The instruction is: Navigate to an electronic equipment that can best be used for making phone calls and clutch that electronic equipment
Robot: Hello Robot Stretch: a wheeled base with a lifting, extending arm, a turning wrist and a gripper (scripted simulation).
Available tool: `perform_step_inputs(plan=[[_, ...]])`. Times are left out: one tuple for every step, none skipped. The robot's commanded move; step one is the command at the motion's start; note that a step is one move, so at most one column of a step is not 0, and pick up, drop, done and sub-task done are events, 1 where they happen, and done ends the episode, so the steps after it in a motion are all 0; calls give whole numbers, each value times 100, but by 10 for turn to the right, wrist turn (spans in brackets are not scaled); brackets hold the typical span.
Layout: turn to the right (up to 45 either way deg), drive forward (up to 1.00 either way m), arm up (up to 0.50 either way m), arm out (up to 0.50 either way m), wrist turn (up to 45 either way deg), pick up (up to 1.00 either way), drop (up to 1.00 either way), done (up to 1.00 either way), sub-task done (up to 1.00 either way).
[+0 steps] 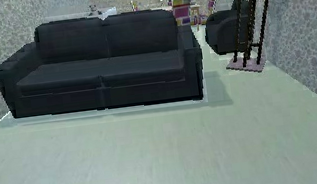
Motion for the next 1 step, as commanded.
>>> perform_step_inputs(plan=[[60, 0, 0, 0, 0, 0, 0, 0, 0]])
